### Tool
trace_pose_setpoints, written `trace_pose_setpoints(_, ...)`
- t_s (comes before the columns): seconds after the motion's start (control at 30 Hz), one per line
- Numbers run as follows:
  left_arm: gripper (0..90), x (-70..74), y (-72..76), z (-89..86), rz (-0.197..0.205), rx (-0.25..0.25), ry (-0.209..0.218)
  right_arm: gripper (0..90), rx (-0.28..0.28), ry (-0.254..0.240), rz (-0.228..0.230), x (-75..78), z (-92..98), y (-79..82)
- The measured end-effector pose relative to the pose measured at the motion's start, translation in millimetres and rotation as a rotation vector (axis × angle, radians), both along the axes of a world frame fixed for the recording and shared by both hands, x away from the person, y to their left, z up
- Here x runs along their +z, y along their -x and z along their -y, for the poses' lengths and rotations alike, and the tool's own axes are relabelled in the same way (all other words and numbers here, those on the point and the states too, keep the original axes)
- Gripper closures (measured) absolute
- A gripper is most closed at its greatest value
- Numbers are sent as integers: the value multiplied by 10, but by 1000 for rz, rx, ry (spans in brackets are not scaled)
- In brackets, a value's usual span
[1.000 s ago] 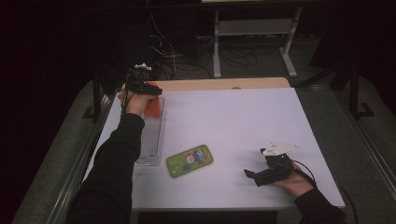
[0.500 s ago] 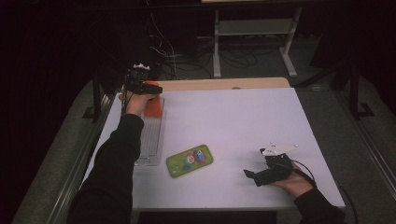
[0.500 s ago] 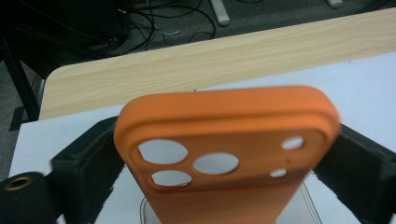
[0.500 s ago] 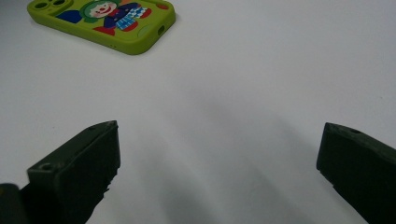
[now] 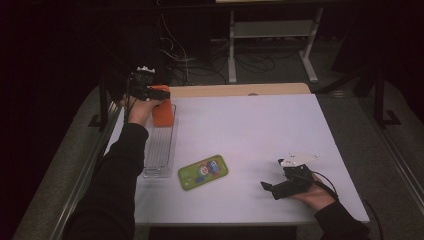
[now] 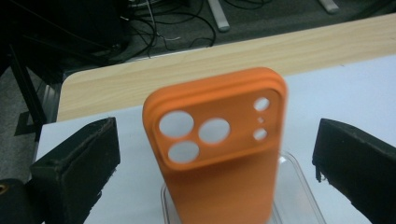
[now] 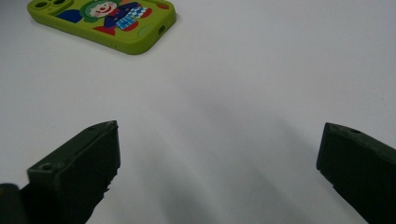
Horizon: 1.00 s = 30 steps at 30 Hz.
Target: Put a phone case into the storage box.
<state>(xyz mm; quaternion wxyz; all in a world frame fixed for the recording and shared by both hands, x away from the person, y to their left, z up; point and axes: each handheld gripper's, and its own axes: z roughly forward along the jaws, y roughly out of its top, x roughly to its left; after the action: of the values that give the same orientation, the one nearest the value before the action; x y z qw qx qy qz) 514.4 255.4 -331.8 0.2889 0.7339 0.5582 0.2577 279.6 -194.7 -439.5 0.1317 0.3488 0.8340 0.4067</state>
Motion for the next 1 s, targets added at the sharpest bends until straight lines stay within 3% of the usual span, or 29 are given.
trace_pose_setpoints(0.17,4,130,209,25,2,-80,25,0,-2,-7,-3,-1,-2,-16)
trace_pose_setpoints(0.4,4,209,534,91,7,-220,95,0,-3,-7,-2,12,-24,-15)
trace_pose_setpoints(0.6,4,164,815,200,11,-326,166,0,0,-12,-1,12,-5,-14)
trace_pose_setpoints(1.0,4,40,1261,483,20,-462,204,0,-4,-33,-2,27,13,-12)
